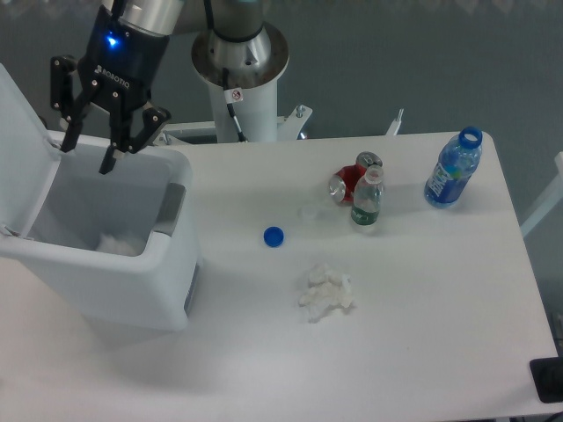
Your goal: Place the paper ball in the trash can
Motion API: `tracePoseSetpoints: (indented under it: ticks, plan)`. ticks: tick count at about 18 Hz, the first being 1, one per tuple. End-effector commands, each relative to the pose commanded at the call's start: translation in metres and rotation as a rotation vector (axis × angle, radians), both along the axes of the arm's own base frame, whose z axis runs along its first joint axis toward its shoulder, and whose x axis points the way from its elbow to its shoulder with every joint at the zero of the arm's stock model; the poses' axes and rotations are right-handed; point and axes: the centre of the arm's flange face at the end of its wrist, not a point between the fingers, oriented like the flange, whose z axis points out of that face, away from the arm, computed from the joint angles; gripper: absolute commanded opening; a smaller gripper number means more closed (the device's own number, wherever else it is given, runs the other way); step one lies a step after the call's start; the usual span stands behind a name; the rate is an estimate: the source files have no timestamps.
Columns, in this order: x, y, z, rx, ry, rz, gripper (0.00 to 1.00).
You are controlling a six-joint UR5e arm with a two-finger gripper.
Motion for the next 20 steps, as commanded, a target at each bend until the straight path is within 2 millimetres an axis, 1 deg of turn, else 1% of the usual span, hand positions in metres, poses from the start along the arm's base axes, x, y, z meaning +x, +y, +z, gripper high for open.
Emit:
tracePoseSetpoints:
  ticks: [2, 3, 4, 6, 7, 9, 11, 14, 17, 20]
  plan:
    - [-0.006, -0.001, -0.002, -0.006, 0.025, -0.006, 1.00]
    - [-0.013, -0.004, -0.006, -0.025, 0.054, 0.004, 1.00]
    - [-0.017, -0.008, -0.013, -0.060, 0.105, 0.007, 1.00]
    - [-0.026, -0.014, -0.020, -0.105, 0.197, -0.008, 1.00]
    - [-0.032, -0.016, -0.020, -0.108, 0.212, -0.010, 1.00]
    - [-0.050, -0.024, -0.019, -0.117, 0.238, 0.010, 1.00]
    - [-0.065, -0.030, -0.019, -0.154, 0.304, 0.007, 1.00]
    - [-0.075, -0.038, -0.027, -0.246, 0.418, -0.012, 1.00]
    - [-0.092, -0.049, -0.030, -0.290, 0.482, -0.038, 1.00]
    - [-0.109, -0.054, -0.039, -0.312, 0.503, -0.068, 1.00]
